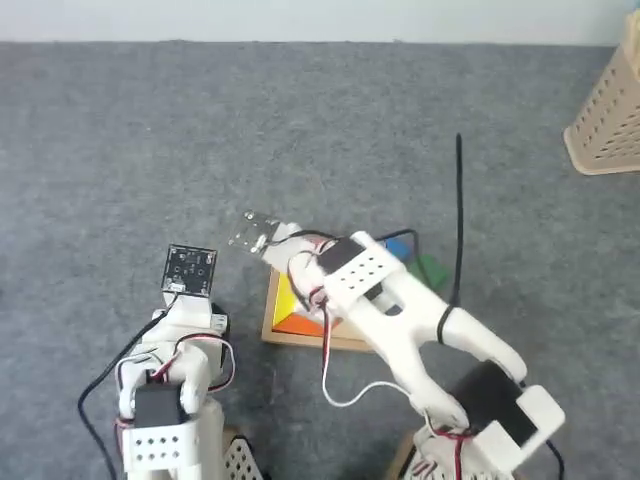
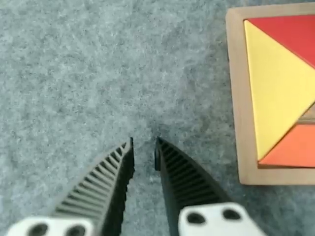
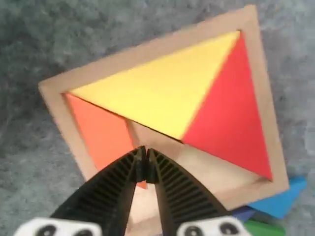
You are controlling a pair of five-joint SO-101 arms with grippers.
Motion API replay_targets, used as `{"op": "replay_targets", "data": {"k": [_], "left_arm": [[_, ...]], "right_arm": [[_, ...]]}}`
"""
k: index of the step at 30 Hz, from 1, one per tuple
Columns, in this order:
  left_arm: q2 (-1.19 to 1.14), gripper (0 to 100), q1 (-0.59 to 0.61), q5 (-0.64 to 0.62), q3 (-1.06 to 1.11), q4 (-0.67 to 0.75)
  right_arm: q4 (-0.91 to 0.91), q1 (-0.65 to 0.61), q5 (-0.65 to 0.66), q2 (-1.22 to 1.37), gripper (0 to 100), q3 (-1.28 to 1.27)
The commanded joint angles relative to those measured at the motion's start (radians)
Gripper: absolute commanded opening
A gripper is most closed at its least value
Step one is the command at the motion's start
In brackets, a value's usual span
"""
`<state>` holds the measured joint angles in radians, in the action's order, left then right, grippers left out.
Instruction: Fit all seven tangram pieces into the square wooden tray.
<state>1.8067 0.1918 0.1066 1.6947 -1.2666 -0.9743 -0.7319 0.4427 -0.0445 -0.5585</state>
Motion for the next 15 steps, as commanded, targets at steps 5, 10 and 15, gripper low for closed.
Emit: {"op": "replay_targets", "data": {"k": [5, 10, 15], "left_arm": [[0.021, 7, -0.002, -0.008, -0.008, 0.0], [0.021, 7, -0.002, -0.008, -0.008, 0.0], [0.021, 7, -0.002, -0.008, -0.008, 0.0]], "right_arm": [[0.053, 0.056, -0.009, 0.061, 0.6, 0.02], [0.041, 0.054, -0.011, 0.127, 0.6, 0.066], [0.035, 0.013, -0.011, 0.128, 0.6, 0.077]]}}
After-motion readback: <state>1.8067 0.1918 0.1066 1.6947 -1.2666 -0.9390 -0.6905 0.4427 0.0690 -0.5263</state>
